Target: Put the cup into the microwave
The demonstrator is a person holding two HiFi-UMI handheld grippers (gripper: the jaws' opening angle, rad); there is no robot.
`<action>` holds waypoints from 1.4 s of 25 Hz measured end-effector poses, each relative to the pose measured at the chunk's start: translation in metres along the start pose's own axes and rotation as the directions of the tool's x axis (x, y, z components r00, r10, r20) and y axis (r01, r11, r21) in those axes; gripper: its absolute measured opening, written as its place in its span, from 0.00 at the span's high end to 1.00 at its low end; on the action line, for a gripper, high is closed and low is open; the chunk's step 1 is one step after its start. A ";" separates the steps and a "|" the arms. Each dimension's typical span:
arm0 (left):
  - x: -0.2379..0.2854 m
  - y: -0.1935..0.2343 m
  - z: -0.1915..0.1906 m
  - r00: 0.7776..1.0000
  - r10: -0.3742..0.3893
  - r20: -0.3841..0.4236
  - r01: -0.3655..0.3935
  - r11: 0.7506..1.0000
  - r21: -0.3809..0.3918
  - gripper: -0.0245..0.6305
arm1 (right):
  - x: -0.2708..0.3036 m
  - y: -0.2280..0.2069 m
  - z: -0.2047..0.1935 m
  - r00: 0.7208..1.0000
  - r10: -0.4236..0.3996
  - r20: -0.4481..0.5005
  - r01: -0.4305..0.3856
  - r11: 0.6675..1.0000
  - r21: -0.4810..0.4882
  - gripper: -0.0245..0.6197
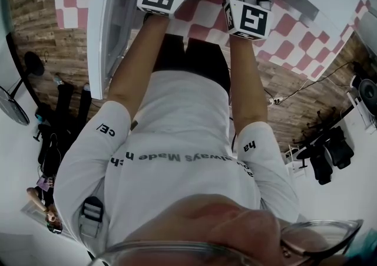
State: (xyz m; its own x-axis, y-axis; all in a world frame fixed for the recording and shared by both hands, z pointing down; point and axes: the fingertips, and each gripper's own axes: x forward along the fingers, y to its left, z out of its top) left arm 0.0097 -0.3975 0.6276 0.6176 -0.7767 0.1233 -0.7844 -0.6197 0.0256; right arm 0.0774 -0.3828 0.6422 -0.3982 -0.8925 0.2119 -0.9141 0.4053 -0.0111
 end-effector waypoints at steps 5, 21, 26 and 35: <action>0.007 0.004 -0.002 1.000 -0.001 -0.006 0.001 1.000 -0.004 0.96 | 0.009 -0.002 0.000 1.000 0.002 0.005 -0.002 1.000 0.005 0.90; -0.006 -0.005 0.002 0.998 -0.008 -0.057 0.007 1.000 -0.019 0.96 | 0.007 -0.007 0.006 1.000 0.009 -0.019 -0.009 1.000 0.026 0.79; -0.013 -0.012 0.009 0.997 -0.017 -0.073 0.015 1.000 -0.022 0.96 | -0.008 -0.005 0.012 0.998 0.029 -0.047 -0.029 1.000 -0.002 0.79; -0.044 -0.038 0.035 0.994 -0.057 -0.093 0.053 0.997 -0.047 0.96 | -0.057 0.004 0.032 0.993 0.064 -0.098 -0.066 0.998 -0.018 0.79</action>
State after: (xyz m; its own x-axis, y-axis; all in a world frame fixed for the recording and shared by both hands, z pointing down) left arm 0.0142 -0.3440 0.5867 0.6536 -0.7260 0.2138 -0.7523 -0.6541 0.0785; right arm 0.0935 -0.3368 0.5990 -0.4462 -0.8411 0.3056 -0.8844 0.4666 -0.0070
